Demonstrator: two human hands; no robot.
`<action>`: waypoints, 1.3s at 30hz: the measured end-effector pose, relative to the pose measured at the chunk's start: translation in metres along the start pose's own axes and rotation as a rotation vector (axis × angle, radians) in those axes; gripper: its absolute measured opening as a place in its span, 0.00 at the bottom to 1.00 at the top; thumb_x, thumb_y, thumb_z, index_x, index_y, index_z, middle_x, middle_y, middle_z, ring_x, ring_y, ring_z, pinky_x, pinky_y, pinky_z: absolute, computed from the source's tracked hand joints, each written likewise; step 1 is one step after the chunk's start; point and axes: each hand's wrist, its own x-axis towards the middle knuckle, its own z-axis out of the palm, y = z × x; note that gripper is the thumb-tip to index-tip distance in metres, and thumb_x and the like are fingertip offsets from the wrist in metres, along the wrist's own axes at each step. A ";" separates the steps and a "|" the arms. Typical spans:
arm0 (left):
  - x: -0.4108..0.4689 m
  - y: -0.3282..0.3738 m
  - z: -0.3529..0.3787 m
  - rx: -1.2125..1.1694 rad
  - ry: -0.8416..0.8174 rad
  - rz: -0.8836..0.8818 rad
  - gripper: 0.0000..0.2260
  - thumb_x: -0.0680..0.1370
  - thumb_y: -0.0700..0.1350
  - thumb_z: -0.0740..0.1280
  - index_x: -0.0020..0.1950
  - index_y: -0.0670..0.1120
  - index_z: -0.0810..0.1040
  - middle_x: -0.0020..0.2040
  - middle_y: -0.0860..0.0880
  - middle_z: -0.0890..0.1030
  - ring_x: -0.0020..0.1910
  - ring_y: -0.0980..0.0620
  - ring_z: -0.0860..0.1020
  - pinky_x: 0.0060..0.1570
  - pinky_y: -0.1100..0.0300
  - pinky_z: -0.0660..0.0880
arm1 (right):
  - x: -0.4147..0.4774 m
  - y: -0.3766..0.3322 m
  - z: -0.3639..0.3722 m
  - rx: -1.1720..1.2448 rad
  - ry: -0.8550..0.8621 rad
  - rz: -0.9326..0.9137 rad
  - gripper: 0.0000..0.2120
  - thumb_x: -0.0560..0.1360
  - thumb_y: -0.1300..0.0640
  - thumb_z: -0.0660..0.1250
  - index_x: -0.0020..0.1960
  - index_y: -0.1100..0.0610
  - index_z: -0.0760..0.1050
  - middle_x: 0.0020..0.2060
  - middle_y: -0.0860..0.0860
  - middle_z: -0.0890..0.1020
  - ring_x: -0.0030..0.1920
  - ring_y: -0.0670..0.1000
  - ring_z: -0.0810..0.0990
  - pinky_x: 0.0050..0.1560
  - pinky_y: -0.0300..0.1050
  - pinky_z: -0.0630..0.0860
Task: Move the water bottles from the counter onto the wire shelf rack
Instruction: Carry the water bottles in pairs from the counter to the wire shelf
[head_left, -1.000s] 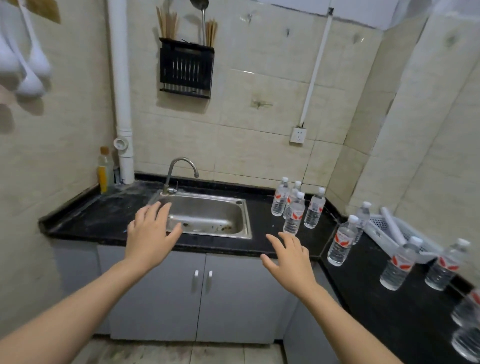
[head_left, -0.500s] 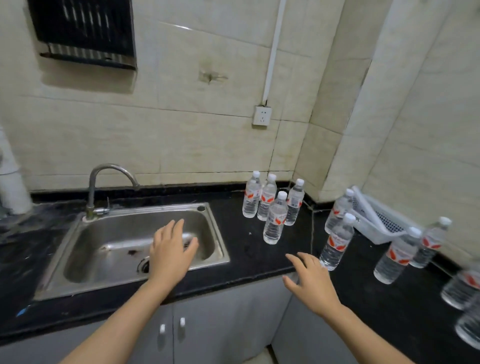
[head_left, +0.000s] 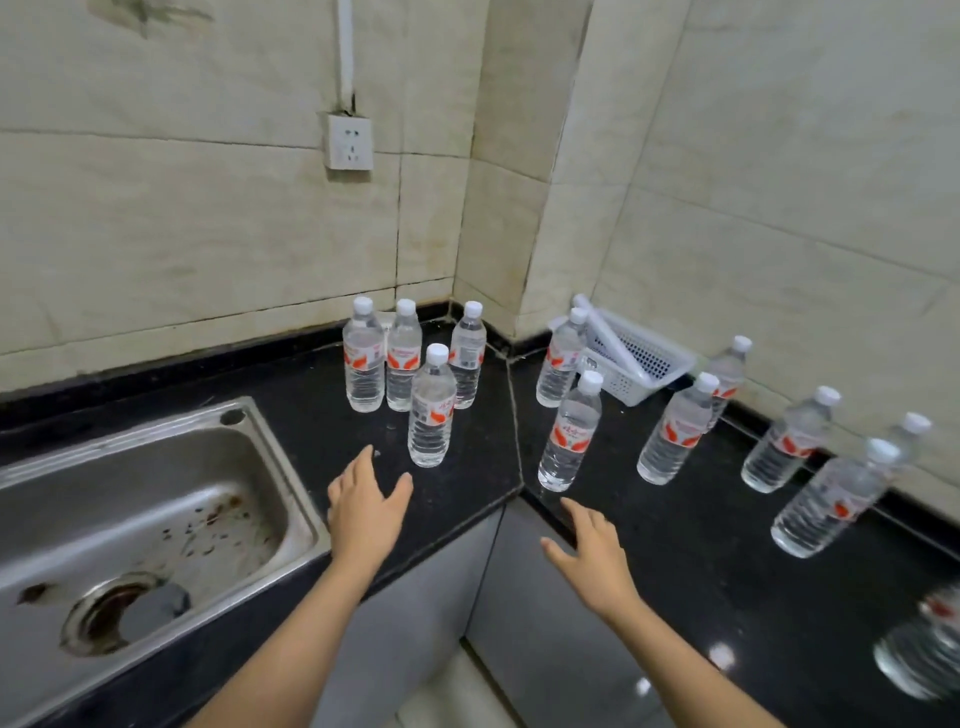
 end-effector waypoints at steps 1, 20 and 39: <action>0.004 0.008 0.011 -0.045 -0.008 -0.022 0.29 0.75 0.49 0.64 0.73 0.43 0.58 0.73 0.42 0.64 0.72 0.40 0.58 0.68 0.46 0.58 | 0.010 0.005 0.002 0.065 0.010 0.032 0.29 0.74 0.48 0.64 0.71 0.53 0.58 0.68 0.54 0.66 0.69 0.55 0.62 0.67 0.50 0.62; 0.152 0.067 0.124 -0.171 0.290 -0.120 0.48 0.63 0.46 0.77 0.75 0.45 0.52 0.73 0.40 0.61 0.71 0.38 0.59 0.68 0.38 0.60 | 0.218 0.014 0.008 0.515 0.465 0.227 0.51 0.61 0.56 0.78 0.74 0.53 0.50 0.68 0.60 0.67 0.67 0.62 0.67 0.64 0.64 0.66; 0.211 0.037 0.106 -0.258 0.019 0.095 0.26 0.64 0.40 0.76 0.58 0.41 0.71 0.55 0.39 0.76 0.53 0.41 0.76 0.55 0.45 0.74 | 0.238 0.002 0.016 0.442 0.384 0.093 0.34 0.61 0.57 0.74 0.64 0.49 0.65 0.57 0.50 0.76 0.56 0.50 0.75 0.51 0.41 0.67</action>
